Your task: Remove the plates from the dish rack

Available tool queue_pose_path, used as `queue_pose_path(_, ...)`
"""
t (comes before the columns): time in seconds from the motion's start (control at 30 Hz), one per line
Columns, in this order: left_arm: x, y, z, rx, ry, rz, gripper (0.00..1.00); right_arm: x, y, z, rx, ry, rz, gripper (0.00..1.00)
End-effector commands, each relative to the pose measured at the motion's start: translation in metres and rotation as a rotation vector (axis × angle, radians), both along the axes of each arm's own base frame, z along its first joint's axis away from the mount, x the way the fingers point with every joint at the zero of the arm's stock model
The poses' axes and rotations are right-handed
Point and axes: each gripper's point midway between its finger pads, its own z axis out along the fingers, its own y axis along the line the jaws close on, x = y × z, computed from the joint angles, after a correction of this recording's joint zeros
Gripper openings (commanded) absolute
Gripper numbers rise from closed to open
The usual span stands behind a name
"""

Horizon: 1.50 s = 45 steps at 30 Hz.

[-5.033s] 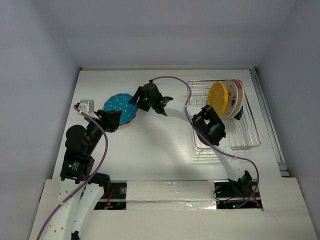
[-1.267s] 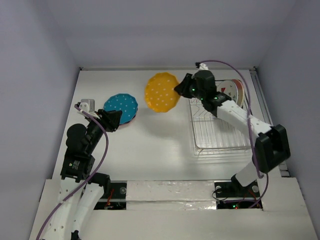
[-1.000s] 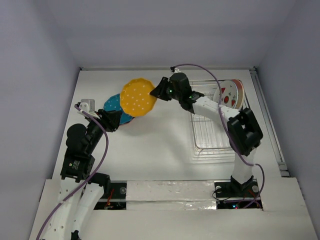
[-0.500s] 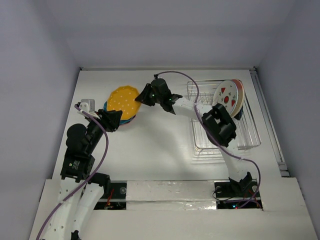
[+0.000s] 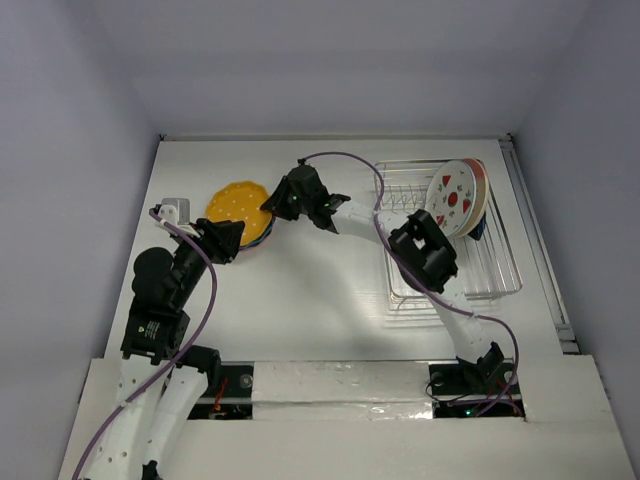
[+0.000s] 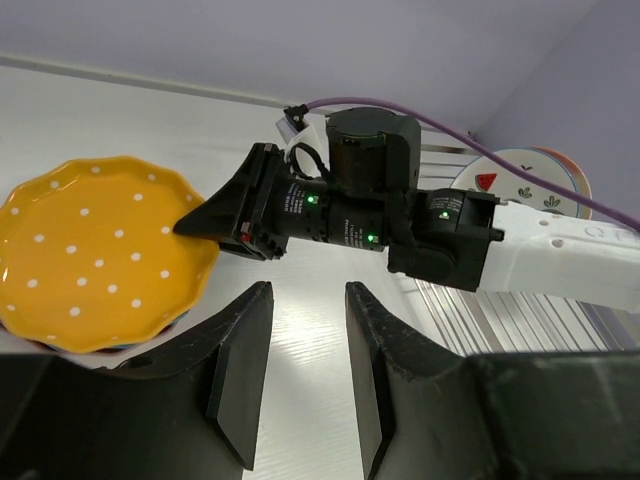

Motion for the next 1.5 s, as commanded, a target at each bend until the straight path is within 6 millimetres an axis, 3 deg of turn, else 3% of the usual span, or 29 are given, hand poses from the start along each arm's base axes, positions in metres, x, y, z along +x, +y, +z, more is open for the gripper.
queue_pose_path(0.0,-0.004,0.0,0.03,-0.012,-0.083,-0.006,0.32,0.016,0.019,0.087,0.197,-0.126,-0.028,0.08)
queue_pose_path(0.33,-0.004,0.001,0.03,-0.011,-0.087,-0.004,0.32,0.01,0.02,0.074,0.158,-0.118,-0.014,0.45)
queue_pose_path(0.47,-0.003,0.001,0.029,-0.011,-0.084,-0.006,0.32,0.006,0.014,0.077,0.089,-0.154,-0.018,0.7)
queue_pose_path(0.5,-0.003,0.001,0.03,-0.012,-0.085,-0.004,0.32,0.006,0.01,0.086,0.081,-0.171,-0.024,0.73)
queue_pose_path(0.67,-0.003,0.001,0.029,-0.012,-0.083,-0.003,0.32,0.007,-0.019,0.086,-0.048,-0.219,-0.086,0.87)
queue_pose_path(0.83,-0.004,0.001,0.03,-0.012,-0.088,-0.003,0.32,0.004,-0.047,0.089,-0.168,-0.261,-0.121,0.9)
queue_pose_path(0.9,-0.004,0.001,0.03,-0.012,-0.088,-0.001,0.32,0.001,-0.056,0.104,-0.176,-0.287,-0.135,0.85)
queue_pose_path(0.93,-0.004,0.001,0.03,-0.013,-0.088,-0.001,0.32,-0.001,-0.064,0.1,-0.205,-0.299,-0.141,0.82)
queue_pose_path(0.97,-0.003,0.002,0.03,-0.011,-0.087,0.0,0.32,-0.002,-0.069,0.103,-0.215,-0.309,-0.148,0.66)
queue_pose_path(1.0,-0.004,0.002,0.03,-0.012,-0.088,0.0,0.32,-0.006,-0.078,0.124,-0.209,-0.338,-0.166,0.5)
queue_pose_path(1.07,-0.004,0.002,0.031,-0.012,-0.09,0.003,0.32,-0.009,-0.103,0.124,-0.285,-0.365,-0.213,0.18)
queue_pose_path(1.1,-0.004,0.002,0.03,-0.012,-0.088,0.003,0.32,-0.011,-0.124,0.152,-0.276,-0.402,-0.254,0.0)
queue_pose_path(1.13,-0.004,0.002,0.03,-0.012,-0.088,0.005,0.32,-0.011,-0.142,0.157,-0.3,-0.412,-0.282,0.0)
queue_pose_path(1.17,-0.004,0.002,0.031,-0.012,-0.09,0.003,0.32,-0.014,-0.169,0.142,-0.376,-0.409,-0.317,0.0)
queue_pose_path(1.2,-0.005,0.002,0.031,-0.012,-0.09,0.002,0.32,-0.008,-0.2,0.147,-0.408,-0.413,-0.374,0.0)
queue_pose_path(1.23,-0.005,0.002,0.031,-0.012,-0.093,0.002,0.31,-0.016,-0.229,0.172,-0.405,-0.441,-0.426,0.0)
queue_pose_path(1.27,-0.005,0.002,0.031,-0.011,-0.092,-0.001,0.28,-0.021,-0.257,0.157,-0.482,-0.427,-0.449,0.0)
queue_pose_path(1.3,-0.005,0.001,0.031,-0.011,-0.095,-0.003,0.26,-0.023,-0.281,0.158,-0.512,-0.42,-0.479,0.0)
queue_pose_path(1.33,-0.005,0.001,0.032,-0.013,-0.096,-0.004,0.23,-0.027,-0.326,0.17,-0.558,-0.42,-0.565,0.0)
queue_pose_path(1.43,-0.005,0.001,0.032,-0.014,-0.095,-0.004,0.13,-0.046,-0.402,0.151,-0.705,-0.347,-0.689,0.0)
queue_pose_path(1.47,-0.005,0.002,0.032,-0.014,-0.094,0.002,0.06,-0.057,-0.42,0.161,-0.71,-0.36,-0.734,0.0)
